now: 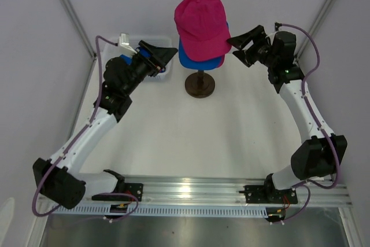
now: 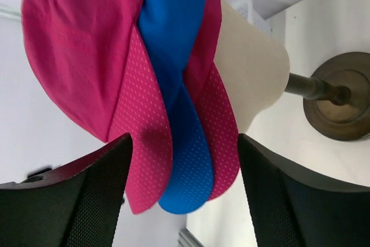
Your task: Stack the hats
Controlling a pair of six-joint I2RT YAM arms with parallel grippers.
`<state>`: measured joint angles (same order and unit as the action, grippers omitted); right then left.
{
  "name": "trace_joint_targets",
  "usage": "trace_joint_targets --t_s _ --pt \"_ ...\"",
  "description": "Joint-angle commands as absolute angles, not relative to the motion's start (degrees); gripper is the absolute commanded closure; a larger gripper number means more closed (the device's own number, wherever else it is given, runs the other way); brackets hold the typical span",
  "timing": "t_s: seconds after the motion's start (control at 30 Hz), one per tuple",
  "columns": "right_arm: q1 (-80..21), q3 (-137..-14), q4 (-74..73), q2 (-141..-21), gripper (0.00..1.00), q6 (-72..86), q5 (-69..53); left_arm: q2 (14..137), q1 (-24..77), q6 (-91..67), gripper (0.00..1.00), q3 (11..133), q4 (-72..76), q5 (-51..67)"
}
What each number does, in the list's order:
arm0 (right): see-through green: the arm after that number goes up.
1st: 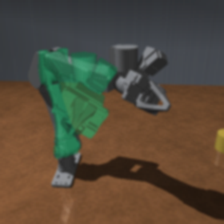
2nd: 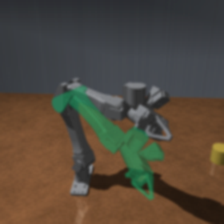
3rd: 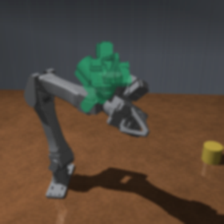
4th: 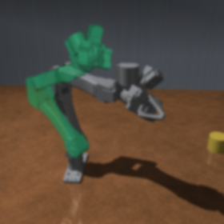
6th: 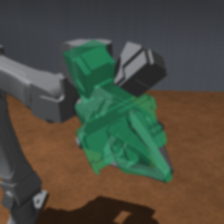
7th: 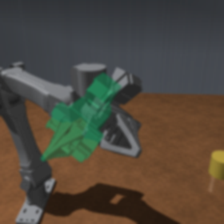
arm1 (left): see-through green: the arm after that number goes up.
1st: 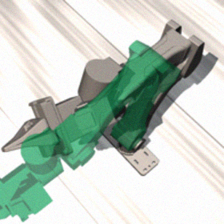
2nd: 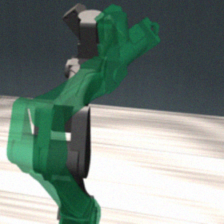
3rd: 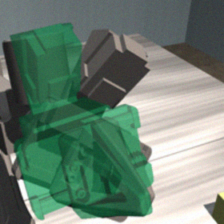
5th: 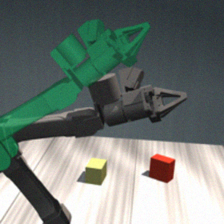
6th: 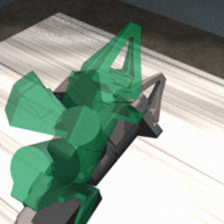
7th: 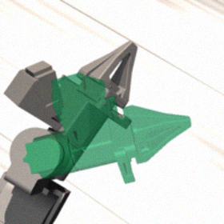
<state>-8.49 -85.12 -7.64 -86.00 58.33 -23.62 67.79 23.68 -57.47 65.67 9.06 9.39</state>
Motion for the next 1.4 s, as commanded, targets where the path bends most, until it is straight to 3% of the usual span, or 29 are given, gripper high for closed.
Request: trace_joint_targets --t_s 0.0,0.4,0.63,0.7,0.8,0.83,0.93,1.37 --pt "-8.35 -86.48 -5.18 -84.9 0.25 53.88 -28.48 72.32 24.61 -61.43 0.15 69.08 15.99 12.74" --pt "-8.26 -88.86 -2.29 -87.54 0.46 53.17 -30.05 80.77 25.84 -64.43 0.19 73.03 21.36 16.79" --pt "-8.7 -88.68 1.4 -88.77 0.67 55.89 -31.38 82.88 26.02 -64.07 0.19 74.79 19.34 16.08" --pt "-8.79 -88.51 1.49 -88.94 0.68 56.16 -30.94 83.14 26.1 -63.99 0.18 75.14 18.46 15.74" --pt "-8.79 -87.54 2.63 -88.6 0.78 57.3 -30.15 83.15 26.1 -63.02 0.16 75.15 17.15 14.77" --pt "-8.7 -86.93 3.16 -88.42 0.88 57.65 -30.15 83.14 26.1 -62.84 0.16 75.23 17.05 14.68" --pt "-9.05 -84.91 5.62 -87.28 1.0 60.2 -29.45 83.06 26.1 -62.49 0.15 75.24 16.79 14.41" --pt "-11.69 -75.33 18.62 -82.88 1.0 77.07 -23.3 79.72 26.02 -61.44 0.14 72.69 14.51 12.32"
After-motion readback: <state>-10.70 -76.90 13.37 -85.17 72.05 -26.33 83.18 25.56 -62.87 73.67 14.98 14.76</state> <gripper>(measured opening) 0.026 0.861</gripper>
